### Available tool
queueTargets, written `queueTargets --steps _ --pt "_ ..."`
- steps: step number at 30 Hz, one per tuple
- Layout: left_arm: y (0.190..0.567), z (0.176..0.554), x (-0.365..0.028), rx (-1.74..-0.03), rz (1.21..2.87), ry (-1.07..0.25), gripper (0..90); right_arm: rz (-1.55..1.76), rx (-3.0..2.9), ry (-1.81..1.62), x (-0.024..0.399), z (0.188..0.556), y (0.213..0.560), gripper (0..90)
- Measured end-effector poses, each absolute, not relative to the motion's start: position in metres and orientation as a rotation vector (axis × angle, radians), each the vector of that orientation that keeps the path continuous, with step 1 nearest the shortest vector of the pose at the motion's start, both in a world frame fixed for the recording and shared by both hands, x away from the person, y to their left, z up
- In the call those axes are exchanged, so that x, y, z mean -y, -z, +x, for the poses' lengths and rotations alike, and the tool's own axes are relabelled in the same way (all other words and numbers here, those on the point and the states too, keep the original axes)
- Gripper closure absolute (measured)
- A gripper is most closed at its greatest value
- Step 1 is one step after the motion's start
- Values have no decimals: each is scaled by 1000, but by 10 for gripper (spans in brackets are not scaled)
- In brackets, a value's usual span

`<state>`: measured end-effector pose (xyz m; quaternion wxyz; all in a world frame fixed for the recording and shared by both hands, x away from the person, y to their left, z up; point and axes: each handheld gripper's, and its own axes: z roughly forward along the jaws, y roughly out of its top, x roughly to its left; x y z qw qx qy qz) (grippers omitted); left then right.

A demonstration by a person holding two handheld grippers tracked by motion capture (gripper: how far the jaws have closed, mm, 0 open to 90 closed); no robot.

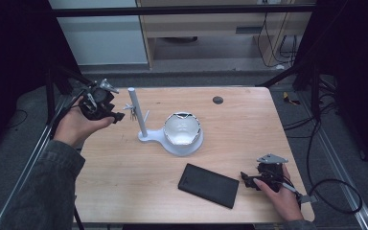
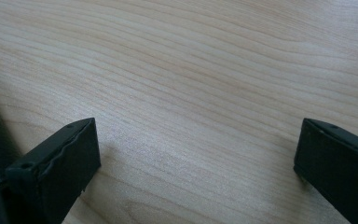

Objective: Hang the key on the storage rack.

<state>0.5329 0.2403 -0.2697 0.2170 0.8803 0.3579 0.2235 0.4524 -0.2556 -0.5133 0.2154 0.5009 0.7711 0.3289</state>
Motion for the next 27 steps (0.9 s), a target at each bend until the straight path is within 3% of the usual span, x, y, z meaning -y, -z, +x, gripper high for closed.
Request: queueTargets --steps 8,18,27 --pt "291 510 -221 -917 2456 -630 302 1388 -2137 -912 256 452 513 4" --pt "322 481 -184 -779 2446 -538 132 1389 -2137 -913 256 452 513 4" --pt "368 468 -145 -684 2426 -447 112 1389 -2138 -913 256 452 513 4"
